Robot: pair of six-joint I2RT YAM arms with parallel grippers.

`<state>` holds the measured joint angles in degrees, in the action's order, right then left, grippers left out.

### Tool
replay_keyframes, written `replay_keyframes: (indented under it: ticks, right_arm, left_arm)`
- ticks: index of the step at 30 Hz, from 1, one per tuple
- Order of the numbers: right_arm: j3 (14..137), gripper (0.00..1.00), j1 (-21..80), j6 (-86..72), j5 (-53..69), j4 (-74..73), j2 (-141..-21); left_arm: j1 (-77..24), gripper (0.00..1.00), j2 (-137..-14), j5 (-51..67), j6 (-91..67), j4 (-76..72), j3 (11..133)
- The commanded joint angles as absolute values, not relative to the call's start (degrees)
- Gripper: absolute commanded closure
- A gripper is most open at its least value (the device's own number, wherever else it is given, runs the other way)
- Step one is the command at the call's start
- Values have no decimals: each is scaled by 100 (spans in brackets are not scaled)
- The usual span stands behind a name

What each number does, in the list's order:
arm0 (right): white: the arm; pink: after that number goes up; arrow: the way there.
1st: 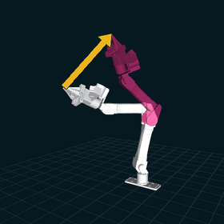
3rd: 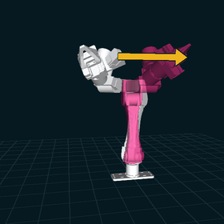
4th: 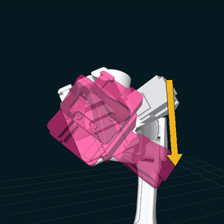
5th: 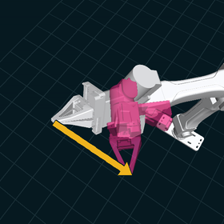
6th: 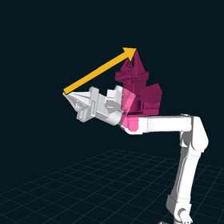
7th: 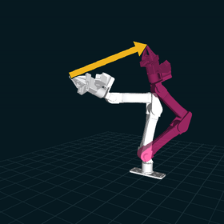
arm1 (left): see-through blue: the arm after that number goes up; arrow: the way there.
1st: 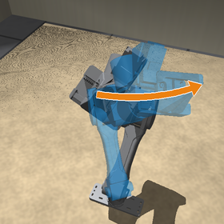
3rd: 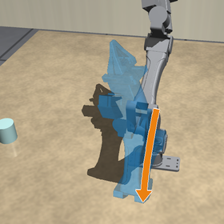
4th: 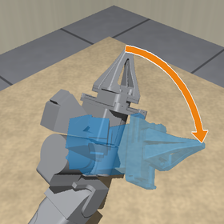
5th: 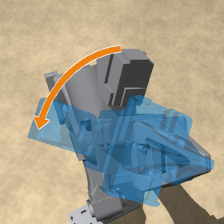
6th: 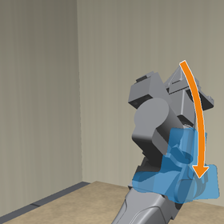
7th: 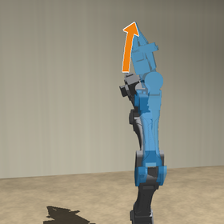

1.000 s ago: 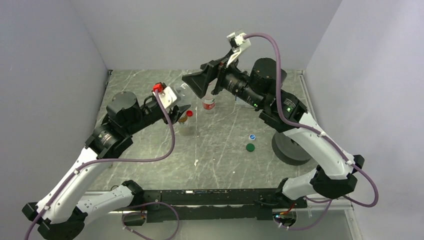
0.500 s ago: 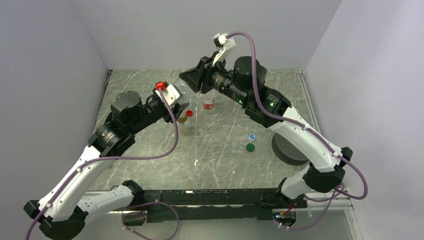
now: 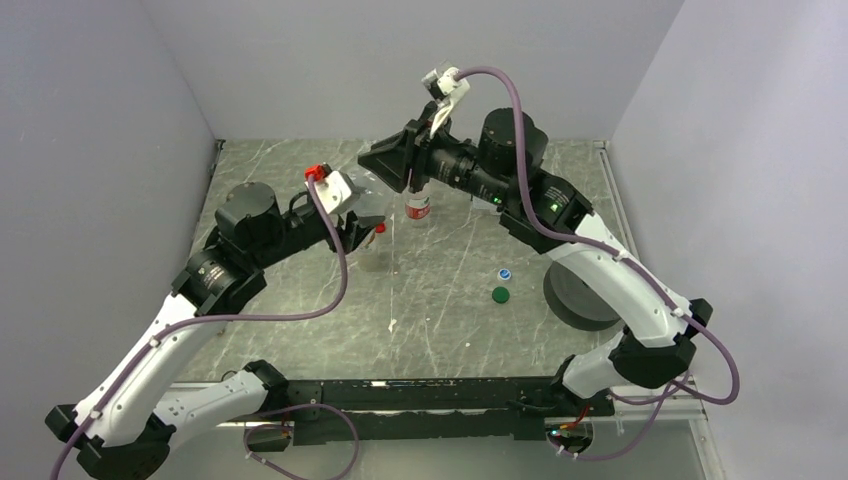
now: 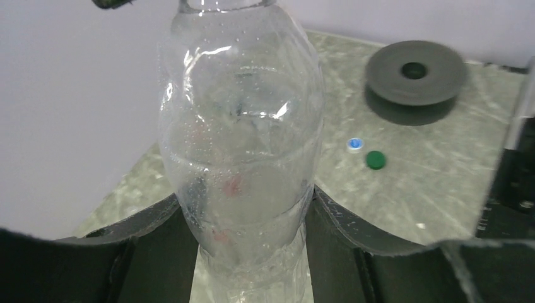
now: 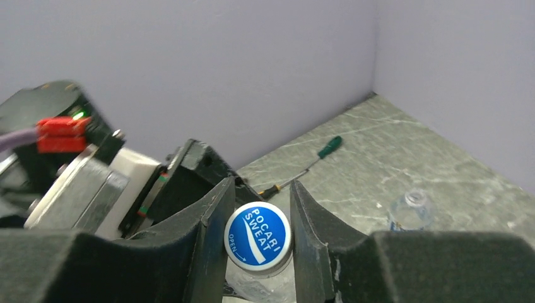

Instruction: Unscrew the bottle caps

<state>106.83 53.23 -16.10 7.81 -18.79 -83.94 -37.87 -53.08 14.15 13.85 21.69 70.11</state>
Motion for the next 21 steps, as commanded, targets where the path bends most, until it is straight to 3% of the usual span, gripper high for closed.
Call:
replay_keyframes:
  ticks: [1, 4, 9, 15, 17, 20, 21]
  right_arm:
    - [10724, 99, 5223, -1371, 2866, -999, -8089]
    - [10711, 99, 5103, -1462, 3925, -896, -8099]
    - [10335, 97, 5029, -1626, 5260, -370, -8022]
    - [10517, 88, 4942, -1492, 5540, -722, -8103]
    - [10581, 71, 4916, -1368, 5272, -980, -8070]
    - [10494, 14, 4900, -1219, 3777, -1319, -7878]
    - [10400, 2, 4896, -1228, 3246, -1340, -7791]
  left_arm:
    - [-3832, 71, -5225, 3327, 847, 2277, 7305]
    - [-3832, 71, -5278, 4214, 750, 2443, 7458]
    - [-3832, 72, -5317, 4547, 710, 2580, 7596]
    - [-3832, 73, -5288, 4427, 802, 2624, 7604]
    - [-3832, 74, -5276, 4343, 862, 2622, 7588]
    - [-3830, 74, -5250, 4039, 968, 2603, 7553]
    - [-3831, 74, -5233, 3881, 1001, 2572, 7532]
